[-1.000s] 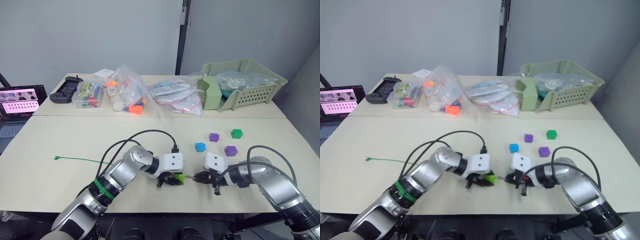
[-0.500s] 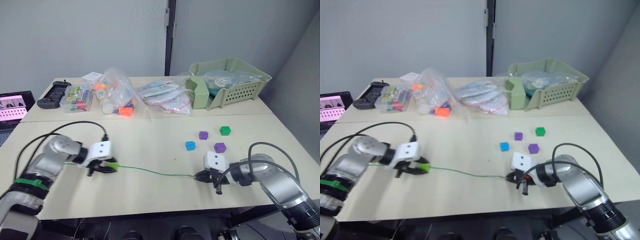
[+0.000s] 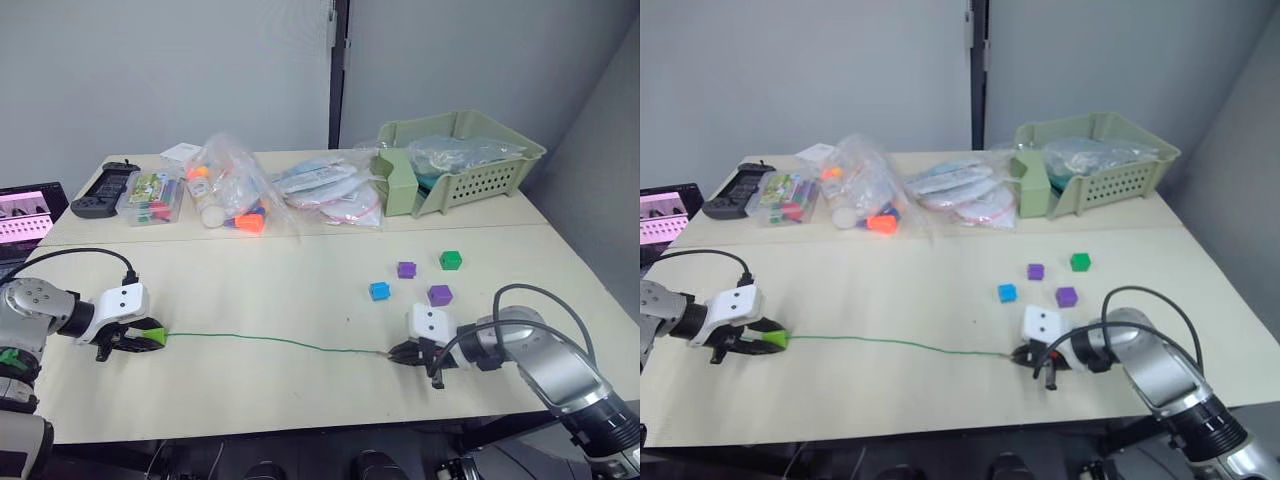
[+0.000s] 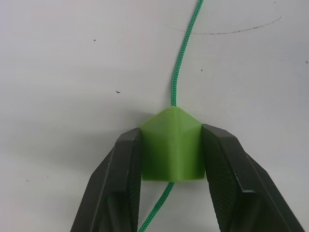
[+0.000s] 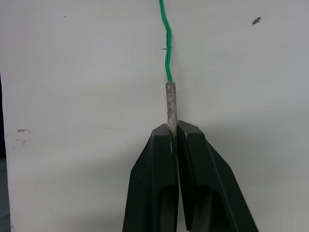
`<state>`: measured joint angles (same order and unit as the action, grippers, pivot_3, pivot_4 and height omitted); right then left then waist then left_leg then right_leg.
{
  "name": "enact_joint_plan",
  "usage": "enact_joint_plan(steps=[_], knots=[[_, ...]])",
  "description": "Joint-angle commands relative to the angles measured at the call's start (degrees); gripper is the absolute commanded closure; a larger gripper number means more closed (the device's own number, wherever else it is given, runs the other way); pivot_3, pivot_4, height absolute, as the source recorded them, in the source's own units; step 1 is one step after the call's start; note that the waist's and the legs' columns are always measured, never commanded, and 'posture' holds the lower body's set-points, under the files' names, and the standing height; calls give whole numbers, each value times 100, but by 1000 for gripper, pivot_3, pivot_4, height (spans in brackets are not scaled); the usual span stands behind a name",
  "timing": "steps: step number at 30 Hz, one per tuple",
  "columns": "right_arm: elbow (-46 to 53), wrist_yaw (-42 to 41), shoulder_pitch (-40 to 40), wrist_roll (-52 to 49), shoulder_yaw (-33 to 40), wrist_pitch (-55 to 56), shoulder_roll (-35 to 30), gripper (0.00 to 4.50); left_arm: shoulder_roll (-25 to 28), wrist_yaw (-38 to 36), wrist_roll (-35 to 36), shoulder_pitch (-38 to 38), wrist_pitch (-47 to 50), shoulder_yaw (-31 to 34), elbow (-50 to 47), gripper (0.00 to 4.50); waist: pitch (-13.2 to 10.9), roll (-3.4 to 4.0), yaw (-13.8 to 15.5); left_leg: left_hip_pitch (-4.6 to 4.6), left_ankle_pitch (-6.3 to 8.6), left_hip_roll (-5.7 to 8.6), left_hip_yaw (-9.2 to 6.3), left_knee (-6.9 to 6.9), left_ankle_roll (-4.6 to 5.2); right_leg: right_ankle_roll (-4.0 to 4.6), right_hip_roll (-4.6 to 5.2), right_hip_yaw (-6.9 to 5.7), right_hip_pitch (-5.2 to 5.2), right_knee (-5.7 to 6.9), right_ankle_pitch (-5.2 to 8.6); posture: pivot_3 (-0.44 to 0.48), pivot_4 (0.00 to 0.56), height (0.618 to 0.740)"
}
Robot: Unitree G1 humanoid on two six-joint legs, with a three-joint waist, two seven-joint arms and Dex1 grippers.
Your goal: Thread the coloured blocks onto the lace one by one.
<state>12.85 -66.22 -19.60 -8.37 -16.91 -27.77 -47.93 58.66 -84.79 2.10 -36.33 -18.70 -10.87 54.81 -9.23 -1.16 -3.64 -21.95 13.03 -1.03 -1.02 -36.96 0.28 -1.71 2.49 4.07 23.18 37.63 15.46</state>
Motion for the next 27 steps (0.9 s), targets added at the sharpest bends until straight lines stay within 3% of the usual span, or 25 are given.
enact_joint_plan(steps=[1, 3, 9, 13, 19, 23, 27], knots=[[78, -34, -111, -7, 56, 96, 10, 4500, -267, -127, 78, 37, 178, 154, 59, 3166, 0, 0, 54, -1, 0, 2, 0, -2, 0, 0, 1, 0, 0, 0, 0, 0, 150, 740], [106, -37, -72, 0, 54, 97, 9, 4500, -308, -357, 258, -17, 347, 326, -227, 2131, -1, -2, 121, -8, 0, 1, -1, -15, 0, -1, 1, -2, 0, 0, 1, 0, 150, 740], [211, -44, -53, -25, 55, 29, 2, 4500, -240, -758, 781, -230, 1318, 418, -1526, 218, -21, -45, 233, -80, 1, 0, -25, -84, -1, 24, 2, -28, 26, 4, -19, 0, 150, 740], [301, -1, -143, -25, -14, -98, 93, 4500, -395, -770, 1106, -30, 2156, 338, -3005, 218, -21, -48, 246, -118, 0, 4, -27, -93, -1, 19, 6, -26, 66, 15, -25, 0, 150, 740], [466, 176, -326, 23, -175, -437, 359, 4500, -1482, 230, 1435, 593, 3565, 8, -5381, 218, -22, -46, 252, -137, 0, 8, -30, -98, -1, 20, 8, -13, 93, 40, -25, 0, 150, 740], [440, 354, -450, 134, -304, -607, 486, 4500, -2540, 1278, 892, 670, 3609, -548, -5587, 218, -23, -47, 280, -139, 0, 11, -32, -106, -1, 20, 5, -13, 93, 41, -26, 0, 150, 740], [541, 398, -457, 123, -343, -724, 482, 4500, -3065, 1632, 598, 704, 3476, -945, -5412, 218, -23, -47, 275, -136, 0, 13, -32, -114, -1, 21, 3, -12, 89, 43, -27, 0, 150, 740]])
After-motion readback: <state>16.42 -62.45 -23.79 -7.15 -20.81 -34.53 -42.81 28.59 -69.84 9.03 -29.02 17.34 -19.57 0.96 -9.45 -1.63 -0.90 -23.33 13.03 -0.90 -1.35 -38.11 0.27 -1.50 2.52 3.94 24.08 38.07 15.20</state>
